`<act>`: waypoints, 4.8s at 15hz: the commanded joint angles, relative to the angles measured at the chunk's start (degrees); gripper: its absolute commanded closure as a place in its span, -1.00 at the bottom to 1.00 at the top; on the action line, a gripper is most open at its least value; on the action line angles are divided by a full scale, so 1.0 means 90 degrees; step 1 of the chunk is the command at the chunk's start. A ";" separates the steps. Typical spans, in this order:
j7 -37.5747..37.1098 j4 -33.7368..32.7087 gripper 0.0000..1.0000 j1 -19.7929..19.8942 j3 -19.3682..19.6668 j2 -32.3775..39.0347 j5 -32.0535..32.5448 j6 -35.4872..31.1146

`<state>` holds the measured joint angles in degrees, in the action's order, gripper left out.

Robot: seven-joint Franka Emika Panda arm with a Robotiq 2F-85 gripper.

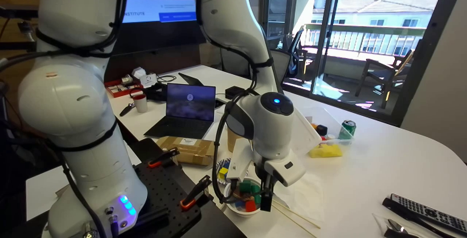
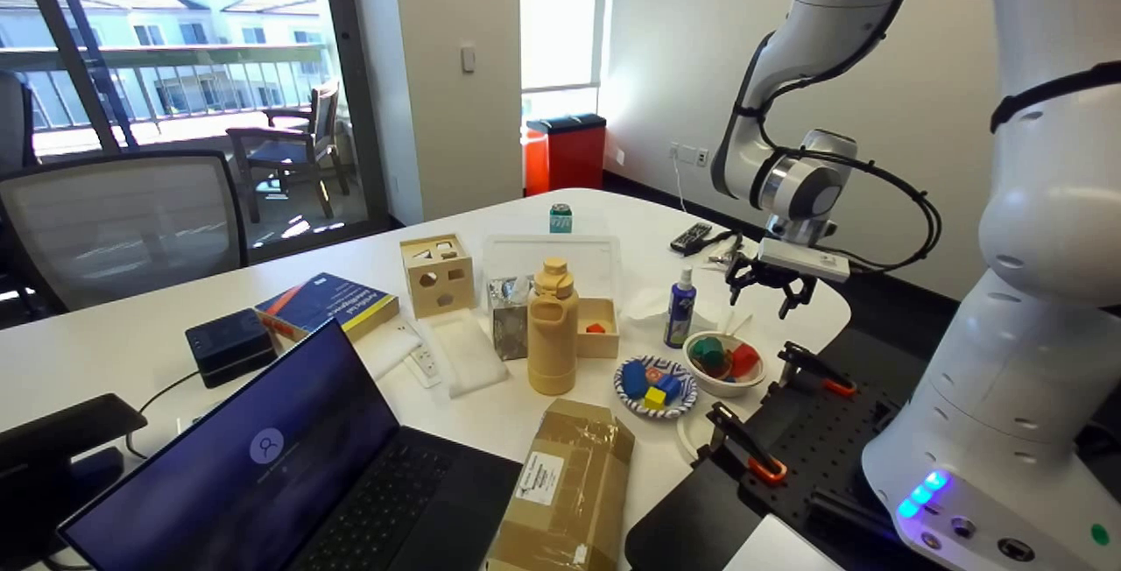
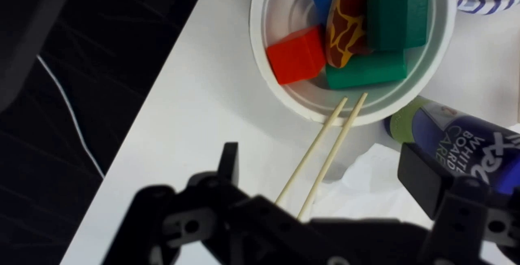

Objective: Use the chopsticks to stir in the white bowl

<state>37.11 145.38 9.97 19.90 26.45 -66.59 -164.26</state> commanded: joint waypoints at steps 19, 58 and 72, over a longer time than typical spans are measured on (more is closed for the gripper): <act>-0.0640 -0.1794 0.73 0.0049 -0.0001 0.2098 0.0020 0.0589; -0.3785 -0.0525 0.94 0.0649 -0.0701 -0.0517 0.4063 0.5756; -0.3674 -0.0287 0.94 0.1050 -0.0667 0.0021 0.2879 0.4773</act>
<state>3.80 140.91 18.99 14.32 28.22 -37.65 -117.11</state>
